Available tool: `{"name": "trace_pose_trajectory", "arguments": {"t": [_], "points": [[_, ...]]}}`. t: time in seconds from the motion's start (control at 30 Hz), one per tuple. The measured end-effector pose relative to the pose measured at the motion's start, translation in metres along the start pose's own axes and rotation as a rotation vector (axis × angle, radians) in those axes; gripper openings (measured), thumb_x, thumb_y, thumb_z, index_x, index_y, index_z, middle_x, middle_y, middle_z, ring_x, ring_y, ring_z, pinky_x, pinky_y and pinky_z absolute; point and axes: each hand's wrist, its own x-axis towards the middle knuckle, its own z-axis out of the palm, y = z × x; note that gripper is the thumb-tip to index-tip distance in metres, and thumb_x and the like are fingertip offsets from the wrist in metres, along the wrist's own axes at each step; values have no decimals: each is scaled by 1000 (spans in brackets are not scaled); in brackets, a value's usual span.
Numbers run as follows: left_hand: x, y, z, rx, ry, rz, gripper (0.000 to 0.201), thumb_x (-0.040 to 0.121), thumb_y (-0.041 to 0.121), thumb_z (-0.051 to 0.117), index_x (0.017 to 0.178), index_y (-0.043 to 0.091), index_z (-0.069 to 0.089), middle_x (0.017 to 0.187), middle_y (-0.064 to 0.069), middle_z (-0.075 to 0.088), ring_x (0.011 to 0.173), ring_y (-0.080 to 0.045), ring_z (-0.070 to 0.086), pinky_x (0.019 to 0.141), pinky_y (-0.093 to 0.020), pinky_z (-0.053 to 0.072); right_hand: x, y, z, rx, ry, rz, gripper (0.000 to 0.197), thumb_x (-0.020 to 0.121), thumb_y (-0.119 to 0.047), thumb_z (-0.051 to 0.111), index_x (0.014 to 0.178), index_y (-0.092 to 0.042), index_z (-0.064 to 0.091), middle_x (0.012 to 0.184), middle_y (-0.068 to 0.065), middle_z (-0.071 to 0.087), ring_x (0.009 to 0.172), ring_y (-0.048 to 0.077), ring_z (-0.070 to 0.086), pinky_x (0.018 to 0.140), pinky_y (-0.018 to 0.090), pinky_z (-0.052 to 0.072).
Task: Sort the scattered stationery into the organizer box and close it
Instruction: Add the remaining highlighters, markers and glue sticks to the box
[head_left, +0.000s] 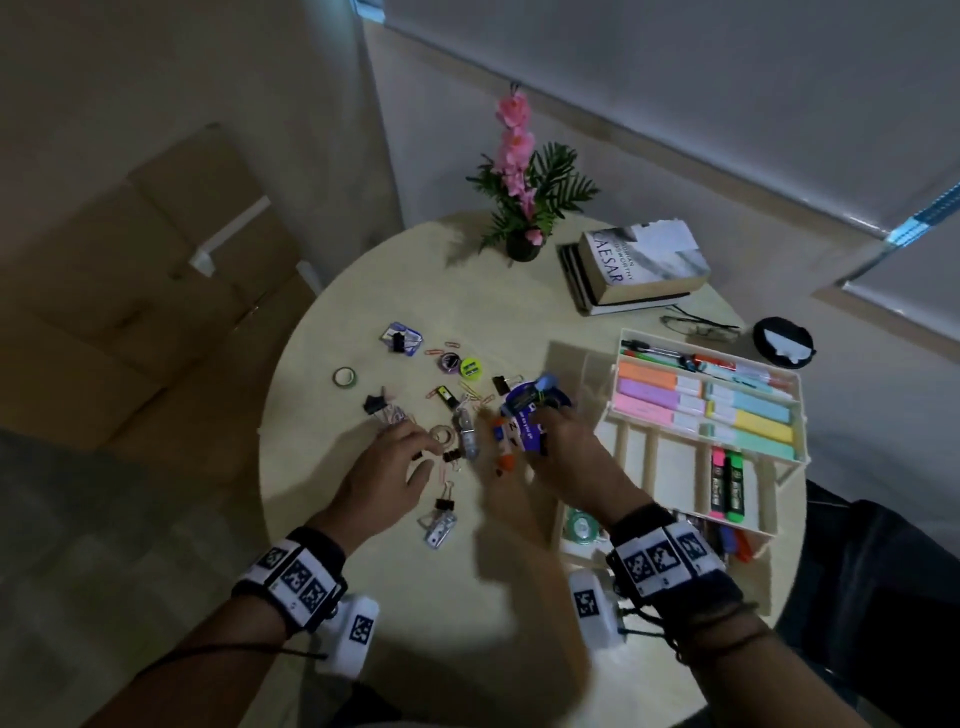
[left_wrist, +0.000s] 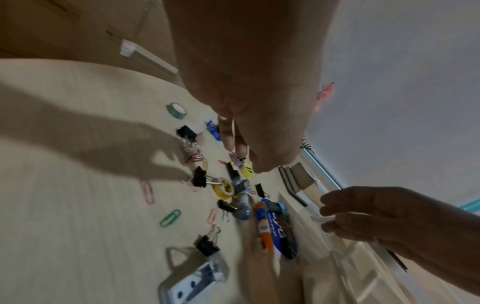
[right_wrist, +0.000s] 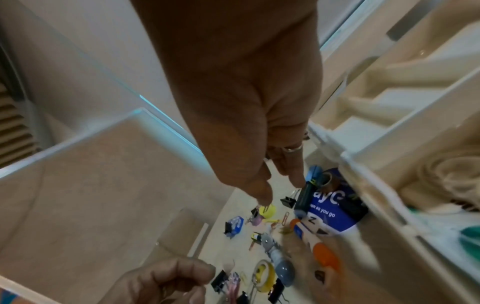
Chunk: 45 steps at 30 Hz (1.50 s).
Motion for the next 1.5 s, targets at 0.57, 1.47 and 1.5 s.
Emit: {"name": "trace_pose_trajectory", "arguments": {"t": [0.57, 1.47, 1.5], "points": [[-36, -104, -29, -169, -146, -94, 19, 97, 16, 68, 109, 30, 73, 105, 19, 62, 89, -3, 64, 79, -34, 59, 89, 18, 83, -180, 114, 309, 15, 102, -27, 50, 108, -15, 56, 99, 20, 69, 87, 40, 70, 66, 42, 53], [122, -19, -4, 410, -417, 427, 57, 81, -6, 62, 127, 26, 66, 123, 0, 69, 121, -31, 55, 95, -44, 45, 17, -27, 53, 68, 408, 501, 47, 86, -34, 74, 55, -13, 46, 45, 0, 43, 41, 10, 42, 46, 31, 27], [123, -20, -5, 406, -393, 455, 55, 78, -6, 65, 123, 25, 69, 117, 0, 72, 114, -31, 59, 89, -43, 48, 6, -27, 50, 88, 419, 492, 44, 85, -33, 75, 57, -12, 49, 47, 1, 47, 42, 10, 45, 47, 32, 30]]}}
